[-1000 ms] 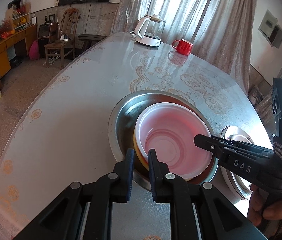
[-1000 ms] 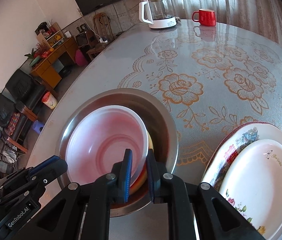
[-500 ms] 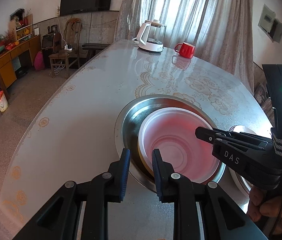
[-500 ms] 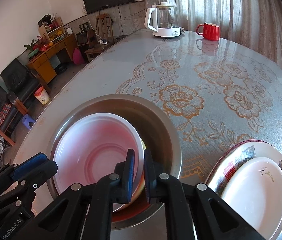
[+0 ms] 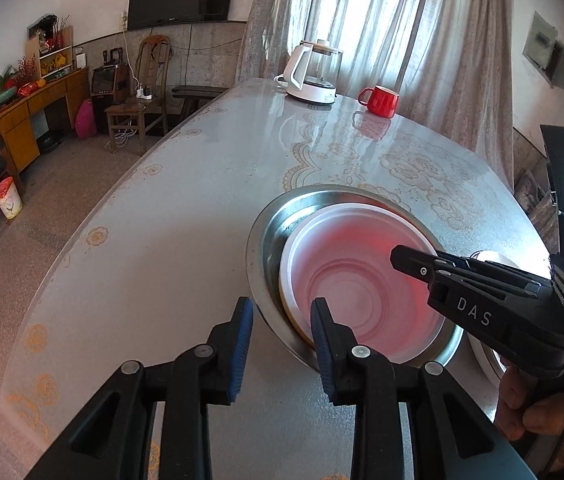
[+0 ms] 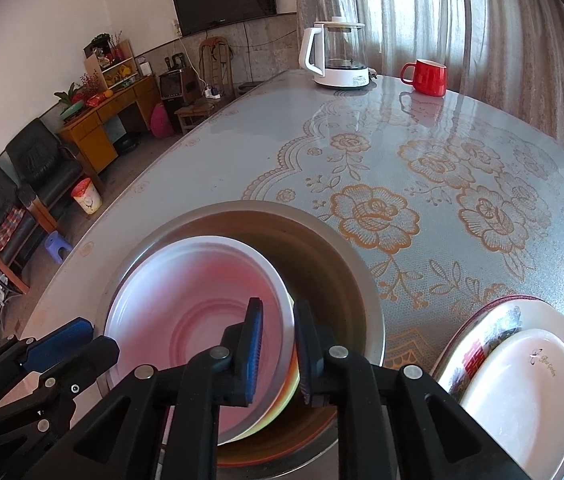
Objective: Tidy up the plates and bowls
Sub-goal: 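Open the left tool and withdraw it from the red bowl, then move the left tool to the steel bowl rim and close it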
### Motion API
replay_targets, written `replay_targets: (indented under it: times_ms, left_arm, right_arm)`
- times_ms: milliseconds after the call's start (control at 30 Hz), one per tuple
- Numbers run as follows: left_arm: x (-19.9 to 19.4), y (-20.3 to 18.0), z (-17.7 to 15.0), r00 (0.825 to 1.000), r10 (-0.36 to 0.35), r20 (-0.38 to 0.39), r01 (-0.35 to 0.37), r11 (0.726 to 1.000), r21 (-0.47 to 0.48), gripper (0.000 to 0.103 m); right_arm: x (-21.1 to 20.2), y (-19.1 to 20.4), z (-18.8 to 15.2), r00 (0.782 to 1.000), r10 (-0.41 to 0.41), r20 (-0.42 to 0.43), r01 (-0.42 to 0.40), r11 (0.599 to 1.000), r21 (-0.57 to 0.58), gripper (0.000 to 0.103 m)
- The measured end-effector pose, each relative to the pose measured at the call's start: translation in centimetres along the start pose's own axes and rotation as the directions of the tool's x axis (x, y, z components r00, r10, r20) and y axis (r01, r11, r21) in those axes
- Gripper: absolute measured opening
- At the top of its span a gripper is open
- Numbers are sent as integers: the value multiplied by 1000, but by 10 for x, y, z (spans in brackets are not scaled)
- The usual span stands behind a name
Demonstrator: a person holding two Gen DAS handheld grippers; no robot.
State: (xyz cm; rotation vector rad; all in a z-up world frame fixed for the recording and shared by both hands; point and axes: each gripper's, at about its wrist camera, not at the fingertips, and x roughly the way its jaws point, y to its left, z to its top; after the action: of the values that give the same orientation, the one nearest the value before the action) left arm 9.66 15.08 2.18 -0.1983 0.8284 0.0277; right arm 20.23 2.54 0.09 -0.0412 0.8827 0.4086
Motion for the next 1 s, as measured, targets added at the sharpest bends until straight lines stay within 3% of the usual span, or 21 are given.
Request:
replay_targets:
  times_ms: [200, 567, 867, 1000]
  left_arm:
    - [0, 4, -3, 1000, 10, 1, -9, 1000, -18, 35]
    - [-1, 13, -5, 1000, -1, 7, 1, 998, -60, 47]
    - [0, 37, -2, 1000, -31, -1, 30, 989, -148, 49]
    - [0, 49, 0, 999, -32, 2, 31, 981, -193, 49]
  right_arm:
    - [-7, -6, -4, 998, 49, 28, -50, 998, 40, 20]
    - [-28, -32, -6, 988, 128, 87, -140, 979, 149, 41]
    - [-29, -62, -4, 985, 158, 74, -171, 958, 231, 41]
    - [-27, -63, 0, 989, 129, 70, -141, 966, 219, 32]
